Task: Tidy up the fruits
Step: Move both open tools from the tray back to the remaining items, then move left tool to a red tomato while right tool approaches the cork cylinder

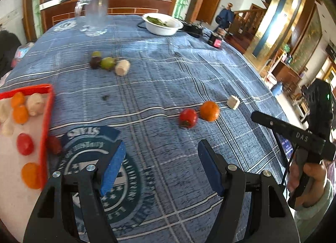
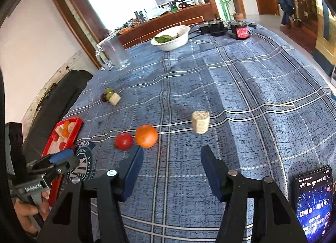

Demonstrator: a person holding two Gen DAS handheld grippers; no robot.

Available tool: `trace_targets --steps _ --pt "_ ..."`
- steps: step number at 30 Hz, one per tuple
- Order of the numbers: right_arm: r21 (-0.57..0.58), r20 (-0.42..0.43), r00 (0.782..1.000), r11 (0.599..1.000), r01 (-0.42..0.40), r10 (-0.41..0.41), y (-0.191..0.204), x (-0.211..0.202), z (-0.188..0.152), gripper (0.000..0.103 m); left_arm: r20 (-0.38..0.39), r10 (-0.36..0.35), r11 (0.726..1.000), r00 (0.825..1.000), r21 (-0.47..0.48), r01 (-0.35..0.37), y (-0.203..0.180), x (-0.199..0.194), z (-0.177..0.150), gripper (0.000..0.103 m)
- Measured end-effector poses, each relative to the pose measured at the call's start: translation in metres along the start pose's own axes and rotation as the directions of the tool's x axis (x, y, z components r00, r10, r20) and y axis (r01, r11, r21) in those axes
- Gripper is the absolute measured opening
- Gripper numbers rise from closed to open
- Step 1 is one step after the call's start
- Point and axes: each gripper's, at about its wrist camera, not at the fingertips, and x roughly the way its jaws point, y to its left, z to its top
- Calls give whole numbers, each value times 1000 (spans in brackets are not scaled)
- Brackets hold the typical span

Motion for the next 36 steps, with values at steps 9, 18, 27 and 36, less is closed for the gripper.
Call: trace_targets --steps 9,18,27,36 --pt "35 -6 999 998 47 -47 -16 15 6 47 -35 9 995 999 100 -5 -28 31 11 70" --pt "72 -19 998 995 64 -62 -27 36 21 42 -60 30 991 998 136 -21 -37 53 14 67" --pt "71 -31 995 993 92 -90 -28 51 26 41 -65 35 989 997 148 -25 -40 66 22 47" --pt "65 -44 992 991 118 -115 -31 64 33 34 -76 31 985 997 171 -18 -48 79 23 30"
